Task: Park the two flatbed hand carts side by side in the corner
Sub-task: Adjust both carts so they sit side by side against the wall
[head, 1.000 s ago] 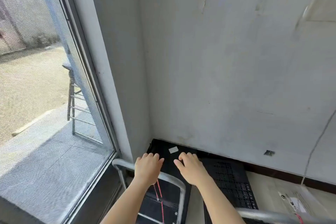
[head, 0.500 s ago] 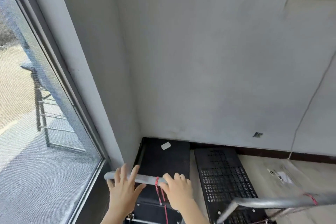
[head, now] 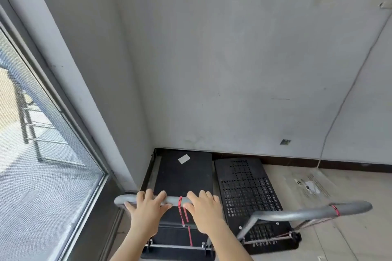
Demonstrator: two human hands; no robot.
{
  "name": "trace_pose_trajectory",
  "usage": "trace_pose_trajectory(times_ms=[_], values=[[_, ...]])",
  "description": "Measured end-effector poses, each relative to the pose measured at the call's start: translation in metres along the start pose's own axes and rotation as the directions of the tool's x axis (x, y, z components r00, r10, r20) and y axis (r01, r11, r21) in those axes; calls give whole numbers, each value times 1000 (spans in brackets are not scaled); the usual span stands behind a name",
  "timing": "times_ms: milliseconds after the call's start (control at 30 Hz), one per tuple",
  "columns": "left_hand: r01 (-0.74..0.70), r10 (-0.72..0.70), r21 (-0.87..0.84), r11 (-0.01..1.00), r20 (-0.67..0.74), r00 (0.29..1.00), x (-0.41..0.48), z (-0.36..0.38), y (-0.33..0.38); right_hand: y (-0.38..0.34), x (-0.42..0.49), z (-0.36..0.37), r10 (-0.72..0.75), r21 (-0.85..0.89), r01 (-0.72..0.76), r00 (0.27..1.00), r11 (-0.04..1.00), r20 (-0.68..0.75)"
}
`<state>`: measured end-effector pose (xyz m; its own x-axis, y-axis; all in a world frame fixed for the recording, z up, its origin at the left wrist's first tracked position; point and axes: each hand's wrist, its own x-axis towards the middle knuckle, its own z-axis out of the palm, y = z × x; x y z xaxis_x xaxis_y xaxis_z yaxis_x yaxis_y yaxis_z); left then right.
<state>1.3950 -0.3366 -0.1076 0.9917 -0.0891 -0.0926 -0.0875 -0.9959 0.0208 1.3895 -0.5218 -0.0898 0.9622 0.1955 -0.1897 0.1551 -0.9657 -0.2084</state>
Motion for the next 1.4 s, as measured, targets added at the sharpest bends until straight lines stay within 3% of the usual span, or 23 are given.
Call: trace_pose_trajectory(times_ms=[200, 300, 433, 567, 867, 1167, 1400], values=[[-35, 34, -5, 999, -62, 997, -3, 0, 20, 16, -10, -2, 1, 10, -1, 1000, 1000, -16], [-90, 91, 12, 996, -190, 978, -3, 2, 25, 24, -14, -2, 12, -6, -12, 1000, 1000, -29], [-105, 105, 12, 994, -234, 967, 4, 11, 25, 29, -15, -2, 11, -14, -12, 999, 1000, -36], [-272, 266, 32, 962, -334, 904, 14, 13, 19, 33, -11, -1, 11, -1, -11, 999, 1000, -53], [-342, 325, -1, 940, -311, 893, 34, 15, 13, 44, 5, 6, -3, -9, 2, 996, 1000, -94], [-344, 314, -43, 938, -317, 895, 31, 16, 21, 44, 4, -6, 49, -19, -48, 997, 999, 54], [-335, 310, -26, 942, -310, 898, 41, 14, 17, 26, 17, -10, 48, -8, -47, 998, 999, 35]])
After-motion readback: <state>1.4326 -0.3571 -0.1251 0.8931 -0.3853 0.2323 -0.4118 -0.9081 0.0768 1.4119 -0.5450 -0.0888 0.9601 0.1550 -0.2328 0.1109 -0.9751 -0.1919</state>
